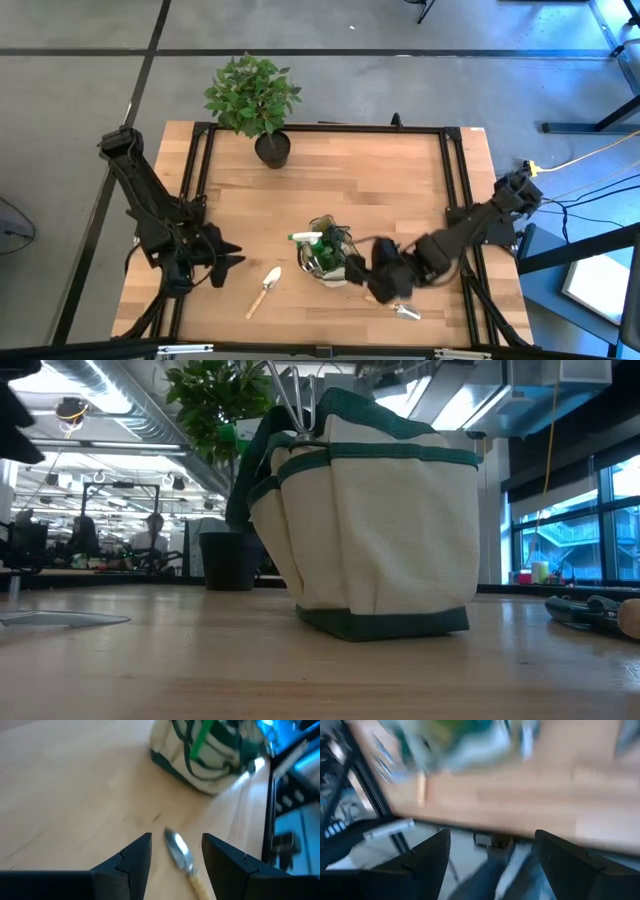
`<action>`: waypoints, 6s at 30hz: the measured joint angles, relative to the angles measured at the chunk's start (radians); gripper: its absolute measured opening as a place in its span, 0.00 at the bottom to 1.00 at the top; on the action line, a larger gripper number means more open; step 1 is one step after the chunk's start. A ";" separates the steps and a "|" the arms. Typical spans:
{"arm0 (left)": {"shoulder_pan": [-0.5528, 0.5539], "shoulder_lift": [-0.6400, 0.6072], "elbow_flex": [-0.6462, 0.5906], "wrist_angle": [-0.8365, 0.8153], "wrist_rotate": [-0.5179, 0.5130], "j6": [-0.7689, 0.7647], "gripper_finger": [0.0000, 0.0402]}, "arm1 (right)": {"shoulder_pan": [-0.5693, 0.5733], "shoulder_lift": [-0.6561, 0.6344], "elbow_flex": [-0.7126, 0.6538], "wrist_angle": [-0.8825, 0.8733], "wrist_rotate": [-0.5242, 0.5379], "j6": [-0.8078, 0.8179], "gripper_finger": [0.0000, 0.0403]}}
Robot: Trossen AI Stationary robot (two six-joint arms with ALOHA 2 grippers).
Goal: Pick & Place Garden tools in Gardening bag
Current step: Put the right brown trowel into the brown gardening bag
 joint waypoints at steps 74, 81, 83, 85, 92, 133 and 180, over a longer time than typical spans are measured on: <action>0.008 -0.083 0.001 -0.043 -0.052 -0.150 0.37 | 0.065 0.162 0.040 -0.272 -0.201 -1.504 0.64; 0.084 -0.083 0.001 0.068 -0.098 -0.051 0.36 | 0.142 0.162 -0.086 -0.125 -0.165 -1.497 0.64; 0.102 -0.082 0.001 0.096 -0.103 -0.024 0.36 | 0.162 0.162 -0.130 -0.089 -0.161 -1.457 0.64; 0.117 -0.082 0.001 0.120 -0.103 0.005 0.36 | 0.180 0.162 -0.163 -0.084 -0.157 -1.413 0.64; 0.163 -0.082 0.001 0.141 -0.102 0.043 0.36 | 0.202 0.162 -0.207 -0.007 -0.110 -1.355 0.64; 0.201 -0.082 0.001 0.210 -0.106 0.043 0.36 | 0.170 0.194 -0.345 0.158 -0.243 -1.213 0.13; 0.200 0.125 0.168 0.844 0.056 0.706 0.36 | -0.277 0.192 0.771 -0.112 -0.165 -1.480 0.13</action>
